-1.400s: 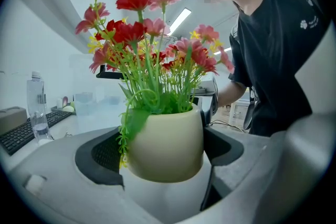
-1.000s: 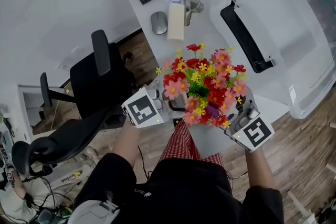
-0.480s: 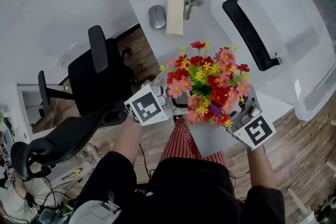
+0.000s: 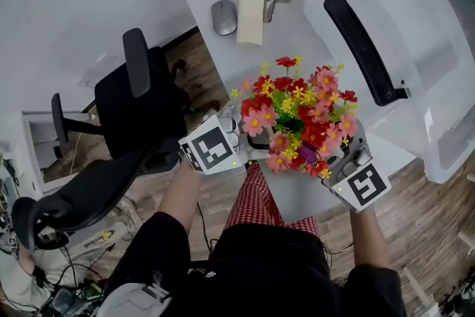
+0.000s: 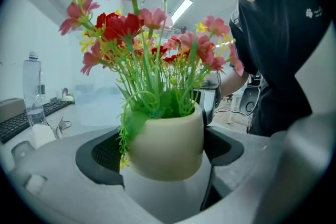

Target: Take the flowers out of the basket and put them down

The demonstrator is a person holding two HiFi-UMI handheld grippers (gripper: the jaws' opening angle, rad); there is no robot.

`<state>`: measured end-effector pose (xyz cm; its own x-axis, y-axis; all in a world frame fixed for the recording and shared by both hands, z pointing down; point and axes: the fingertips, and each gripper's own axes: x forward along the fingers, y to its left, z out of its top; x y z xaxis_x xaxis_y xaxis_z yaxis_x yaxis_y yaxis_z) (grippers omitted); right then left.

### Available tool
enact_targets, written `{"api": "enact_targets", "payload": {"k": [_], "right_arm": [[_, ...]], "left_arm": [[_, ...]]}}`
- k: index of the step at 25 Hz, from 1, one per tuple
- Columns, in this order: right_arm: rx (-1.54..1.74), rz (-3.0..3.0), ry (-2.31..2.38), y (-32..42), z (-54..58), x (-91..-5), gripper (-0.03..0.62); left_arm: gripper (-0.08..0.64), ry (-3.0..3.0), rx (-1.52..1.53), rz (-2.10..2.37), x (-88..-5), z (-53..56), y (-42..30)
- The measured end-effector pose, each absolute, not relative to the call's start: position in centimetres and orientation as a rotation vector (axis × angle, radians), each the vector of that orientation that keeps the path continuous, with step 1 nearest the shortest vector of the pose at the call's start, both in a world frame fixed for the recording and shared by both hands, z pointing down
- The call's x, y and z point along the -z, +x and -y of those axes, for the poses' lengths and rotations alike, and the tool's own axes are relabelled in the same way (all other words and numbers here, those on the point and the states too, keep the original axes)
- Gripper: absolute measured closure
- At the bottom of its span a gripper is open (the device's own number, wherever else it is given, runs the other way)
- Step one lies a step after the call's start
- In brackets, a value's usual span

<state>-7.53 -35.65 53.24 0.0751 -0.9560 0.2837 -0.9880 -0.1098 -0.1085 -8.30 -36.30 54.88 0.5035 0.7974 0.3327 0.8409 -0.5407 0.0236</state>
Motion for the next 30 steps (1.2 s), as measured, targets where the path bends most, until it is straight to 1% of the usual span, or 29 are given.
{"api": "enact_targets", "payload": {"k": [30], "right_arm": [[-0.472, 1.967, 2.161, -6.4, 36.4, -56.7, 0.149]], "left_arm": [[0.098, -2.552, 0.569, 1.393, -58.4, 37.1, -7.1]]}}
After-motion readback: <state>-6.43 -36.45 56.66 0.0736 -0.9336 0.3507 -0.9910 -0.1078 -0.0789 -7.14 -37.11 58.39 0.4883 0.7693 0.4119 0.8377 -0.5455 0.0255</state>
